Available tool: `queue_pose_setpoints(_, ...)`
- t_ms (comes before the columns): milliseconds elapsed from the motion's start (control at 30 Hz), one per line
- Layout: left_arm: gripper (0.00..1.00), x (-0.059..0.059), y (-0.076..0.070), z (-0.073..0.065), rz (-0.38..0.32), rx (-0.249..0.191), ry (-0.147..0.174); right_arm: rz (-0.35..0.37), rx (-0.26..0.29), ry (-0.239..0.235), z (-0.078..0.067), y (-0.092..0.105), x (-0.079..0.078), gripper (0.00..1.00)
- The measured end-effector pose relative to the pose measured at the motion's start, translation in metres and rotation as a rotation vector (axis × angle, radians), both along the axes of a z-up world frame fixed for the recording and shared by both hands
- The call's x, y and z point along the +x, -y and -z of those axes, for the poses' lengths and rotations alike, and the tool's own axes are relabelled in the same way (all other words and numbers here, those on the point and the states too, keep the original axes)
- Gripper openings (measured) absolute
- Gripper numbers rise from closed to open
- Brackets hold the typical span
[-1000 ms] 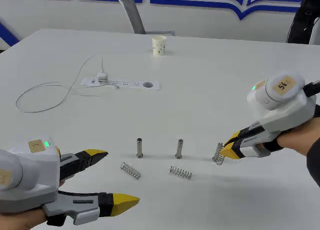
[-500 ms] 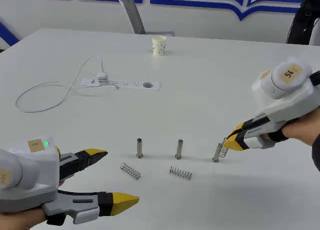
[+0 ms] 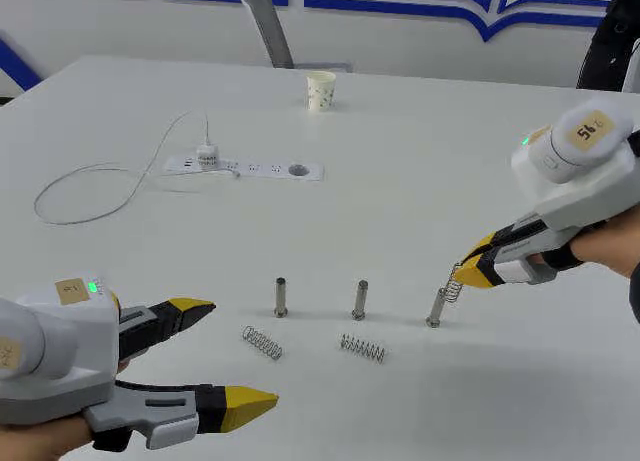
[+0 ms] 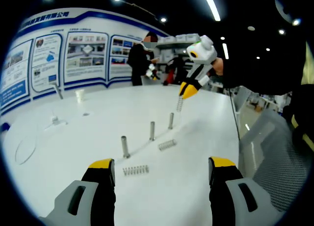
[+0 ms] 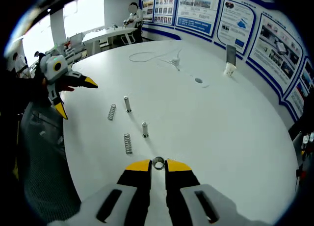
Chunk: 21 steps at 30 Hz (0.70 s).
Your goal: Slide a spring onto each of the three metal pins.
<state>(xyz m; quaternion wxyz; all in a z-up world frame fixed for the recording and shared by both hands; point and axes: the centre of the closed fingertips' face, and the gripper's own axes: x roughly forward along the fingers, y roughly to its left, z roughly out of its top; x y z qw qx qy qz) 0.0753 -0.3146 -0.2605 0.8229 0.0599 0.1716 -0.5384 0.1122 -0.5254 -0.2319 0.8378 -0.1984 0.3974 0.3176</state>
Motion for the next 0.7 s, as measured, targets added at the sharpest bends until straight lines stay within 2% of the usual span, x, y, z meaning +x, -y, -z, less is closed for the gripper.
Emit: queue_pose_setpoints(700,0.79,0.001,-0.003,0.001,-0.008,0.001,-0.007,0.022,0.003,0.01,0.006,0.003,0.014,0.12)
